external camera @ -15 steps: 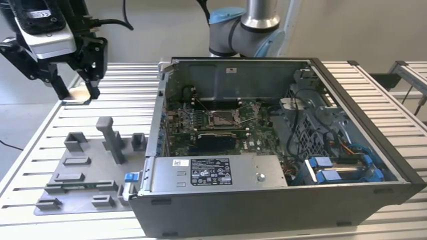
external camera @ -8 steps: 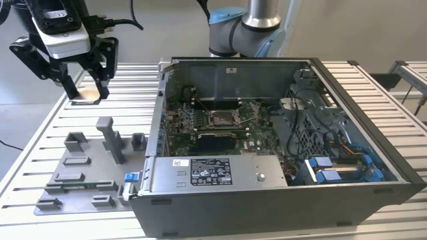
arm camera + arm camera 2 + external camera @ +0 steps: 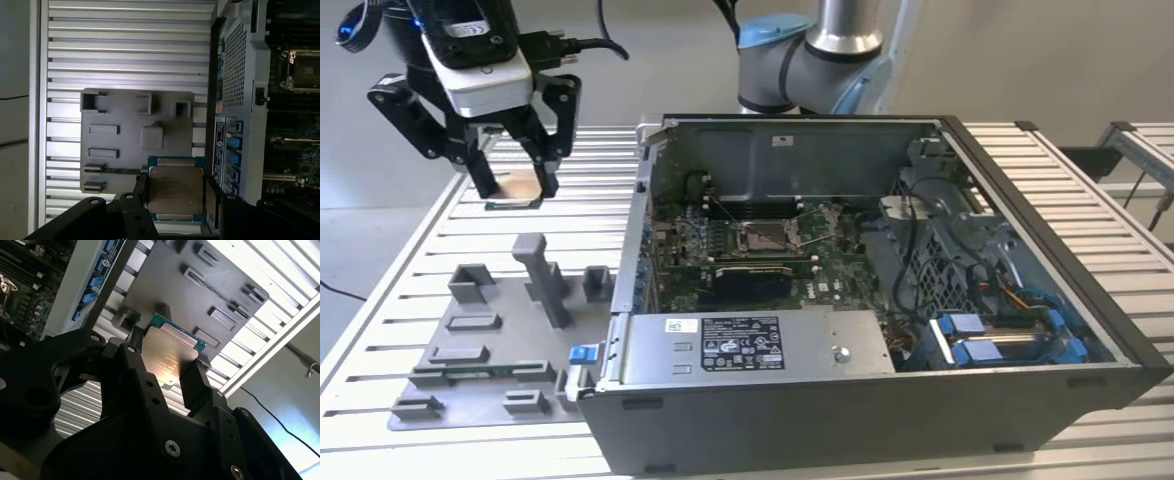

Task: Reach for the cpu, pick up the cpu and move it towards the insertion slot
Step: 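Pick up the cpu and move it towards the insertion slot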

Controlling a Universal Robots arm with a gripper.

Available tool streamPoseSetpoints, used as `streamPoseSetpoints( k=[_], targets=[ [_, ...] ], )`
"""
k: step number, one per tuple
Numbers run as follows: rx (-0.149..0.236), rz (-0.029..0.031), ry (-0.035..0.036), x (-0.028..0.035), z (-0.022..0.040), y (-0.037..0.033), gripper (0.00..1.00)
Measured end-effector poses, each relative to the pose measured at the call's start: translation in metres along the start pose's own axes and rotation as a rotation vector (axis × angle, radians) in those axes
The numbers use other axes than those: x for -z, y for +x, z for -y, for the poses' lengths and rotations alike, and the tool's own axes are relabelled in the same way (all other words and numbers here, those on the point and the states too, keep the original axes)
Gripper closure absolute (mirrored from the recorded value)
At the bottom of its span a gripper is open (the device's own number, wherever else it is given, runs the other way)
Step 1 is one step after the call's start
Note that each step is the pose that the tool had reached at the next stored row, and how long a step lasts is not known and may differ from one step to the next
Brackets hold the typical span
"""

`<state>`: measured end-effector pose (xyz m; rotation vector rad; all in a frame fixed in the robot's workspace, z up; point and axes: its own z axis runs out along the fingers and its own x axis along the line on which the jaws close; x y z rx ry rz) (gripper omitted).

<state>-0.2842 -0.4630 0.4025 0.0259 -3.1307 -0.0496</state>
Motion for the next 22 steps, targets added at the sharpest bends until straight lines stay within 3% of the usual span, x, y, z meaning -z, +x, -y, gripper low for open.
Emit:
streamPoseSetpoints(
  k=[11,22],
  targets=[
    [0.000,-0.0016,0.0000,0.0003,0.0004,-0.0231,1.00],
    [0.000,-0.0018,0.0000,0.0005,0.0007,-0.0402,1.00]
  ],
)
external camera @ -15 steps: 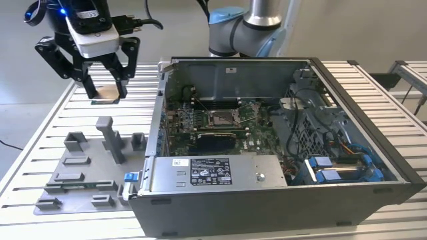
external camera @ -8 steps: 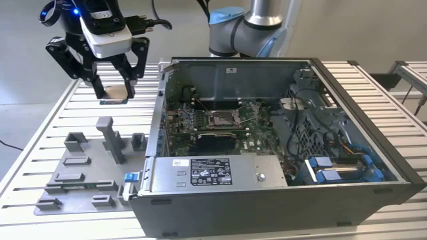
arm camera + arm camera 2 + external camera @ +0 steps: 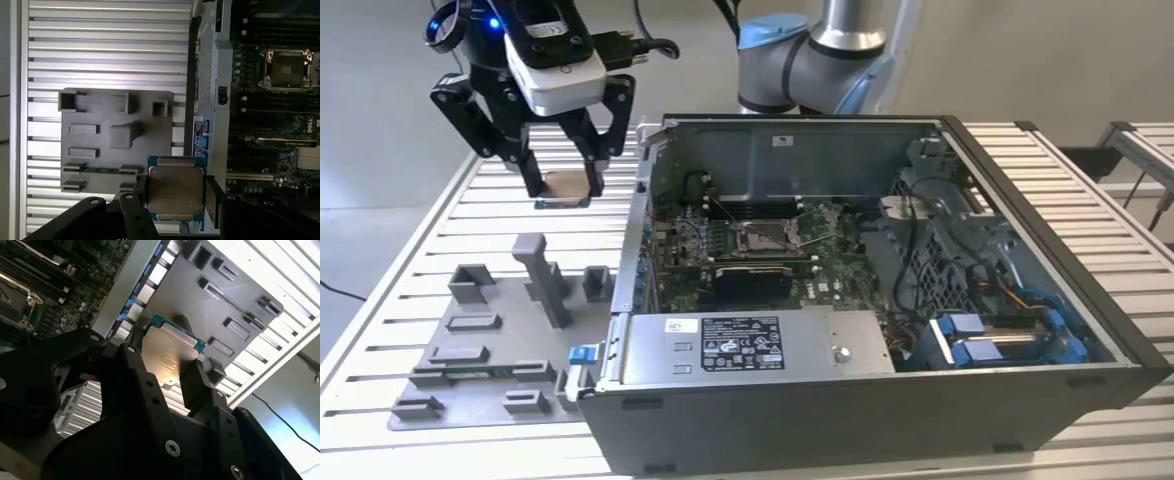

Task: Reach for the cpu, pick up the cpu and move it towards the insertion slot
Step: 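Pick up the cpu and move it towards the insertion slot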

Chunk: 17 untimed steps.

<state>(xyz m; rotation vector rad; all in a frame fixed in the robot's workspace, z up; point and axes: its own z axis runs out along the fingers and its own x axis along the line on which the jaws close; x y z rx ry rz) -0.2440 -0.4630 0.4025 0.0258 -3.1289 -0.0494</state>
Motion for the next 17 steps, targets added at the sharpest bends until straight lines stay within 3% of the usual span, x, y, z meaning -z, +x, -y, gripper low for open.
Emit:
streamPoseSetpoints(
  k=[17],
  targets=[
    [0.000,-0.0004,0.0001,0.0004,0.0005,-0.0311,1.00]
  ],
)
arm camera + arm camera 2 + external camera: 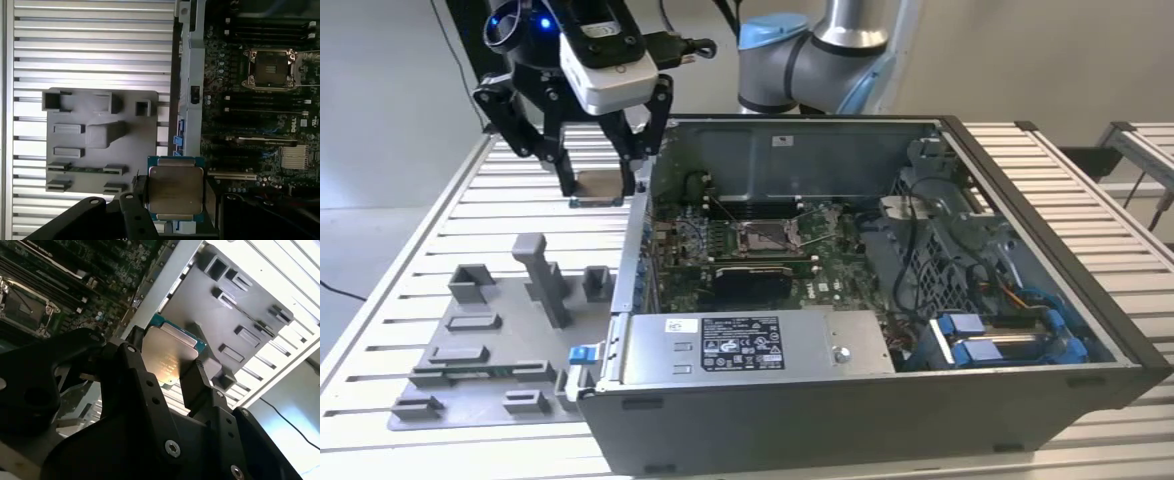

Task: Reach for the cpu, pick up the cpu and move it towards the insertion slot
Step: 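Pick up the cpu and move it towards the insertion slot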

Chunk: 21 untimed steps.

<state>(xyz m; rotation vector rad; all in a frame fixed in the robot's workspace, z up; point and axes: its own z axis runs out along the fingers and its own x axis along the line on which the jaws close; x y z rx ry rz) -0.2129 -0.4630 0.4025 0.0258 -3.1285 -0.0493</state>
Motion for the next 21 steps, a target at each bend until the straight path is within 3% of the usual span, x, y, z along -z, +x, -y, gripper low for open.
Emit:
streamPoseSetpoints(
  k=[21],
  targets=[
    [0.000,-0.0002,-0.0001,0.0005,0.0007,-0.0440,1.00]
  ],
)
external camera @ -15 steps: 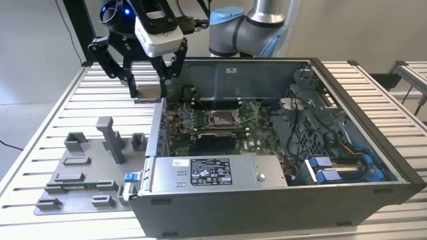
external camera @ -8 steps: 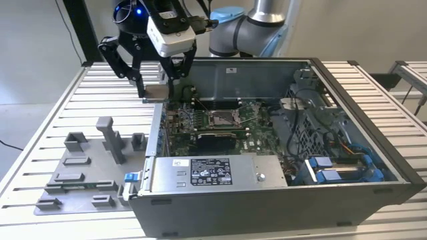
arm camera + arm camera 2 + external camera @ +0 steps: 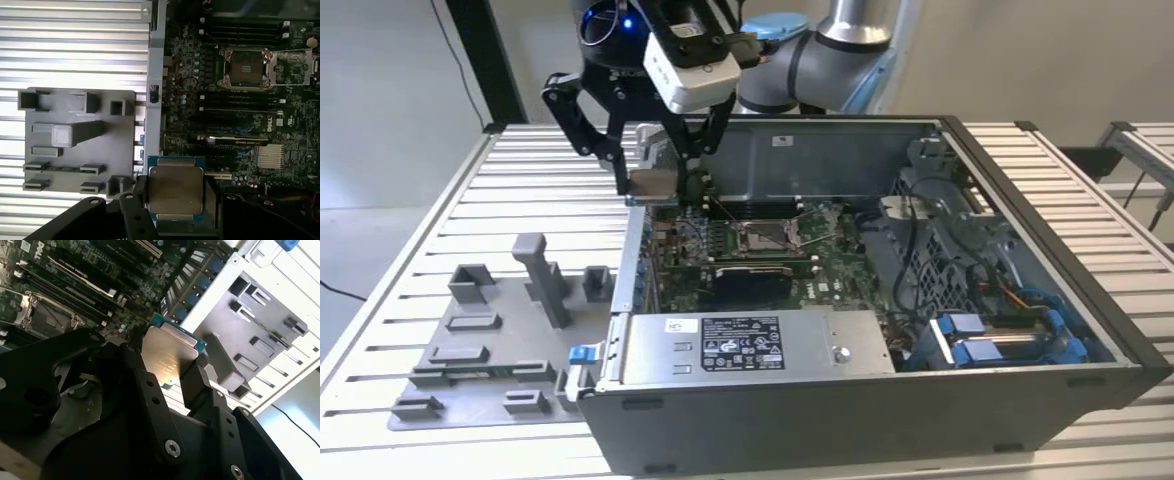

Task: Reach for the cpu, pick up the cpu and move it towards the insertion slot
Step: 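Pick up the cpu and move it towards the insertion slot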

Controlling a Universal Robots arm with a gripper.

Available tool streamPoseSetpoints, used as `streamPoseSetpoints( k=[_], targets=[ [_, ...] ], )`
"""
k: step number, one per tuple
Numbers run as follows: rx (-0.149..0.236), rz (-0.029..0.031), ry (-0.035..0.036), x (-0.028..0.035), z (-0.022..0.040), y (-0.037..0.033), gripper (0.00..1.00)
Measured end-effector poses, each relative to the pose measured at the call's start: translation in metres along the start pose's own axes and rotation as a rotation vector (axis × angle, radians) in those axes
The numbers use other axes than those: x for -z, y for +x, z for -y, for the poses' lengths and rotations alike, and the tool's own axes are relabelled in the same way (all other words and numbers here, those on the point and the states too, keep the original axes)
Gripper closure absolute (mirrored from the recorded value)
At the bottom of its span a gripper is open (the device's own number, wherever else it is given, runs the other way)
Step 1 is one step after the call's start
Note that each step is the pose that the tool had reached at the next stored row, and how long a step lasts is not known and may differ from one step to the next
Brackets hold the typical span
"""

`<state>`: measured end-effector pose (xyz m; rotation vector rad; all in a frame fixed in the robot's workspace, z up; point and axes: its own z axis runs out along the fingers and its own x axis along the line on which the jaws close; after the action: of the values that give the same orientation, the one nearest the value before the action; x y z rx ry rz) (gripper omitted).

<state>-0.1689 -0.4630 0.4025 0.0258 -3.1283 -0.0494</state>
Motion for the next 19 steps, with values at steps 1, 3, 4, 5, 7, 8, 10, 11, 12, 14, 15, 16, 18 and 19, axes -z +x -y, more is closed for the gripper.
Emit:
streamPoseSetpoints(
  k=[1,3,4,5,7,8,10,11,12,14,15,16,18,19],
  targets=[
    [0.000,0.0000,0.0000,0.0000,0.0000,-0.0022,1.00],
    [0.000,0.0001,-0.0001,0.0000,0.0001,-0.0065,1.00],
    [0.000,0.0000,0.0000,0.0001,0.0001,-0.0089,1.00],
    [0.000,0.0000,0.0000,0.0002,0.0002,-0.0113,1.00],
    [0.000,0.0000,0.0000,0.0002,0.0003,-0.0164,1.00],
    [0.000,0.0000,-0.0001,0.0002,0.0003,-0.0190,1.00],
    [0.000,0.0000,0.0001,0.0003,0.0004,-0.0237,1.00],
    [0.000,0.0000,0.0000,0.0003,0.0004,-0.0260,1.00],
    [0.000,0.0000,0.0000,0.0004,0.0005,-0.0281,1.00],
    [0.000,0.0000,0.0000,0.0004,0.0005,-0.0320,1.00],
    [0.000,0.0001,-0.0001,0.0004,0.0006,-0.0341,1.00],
    [0.000,0.0000,0.0000,0.0005,0.0006,-0.0365,1.00],
    [0.000,0.0000,0.0000,0.0005,0.0007,-0.0414,1.00],
    [0.000,0.0000,0.0000,0.0005,0.0007,-0.0435,1.00]
  ],
)
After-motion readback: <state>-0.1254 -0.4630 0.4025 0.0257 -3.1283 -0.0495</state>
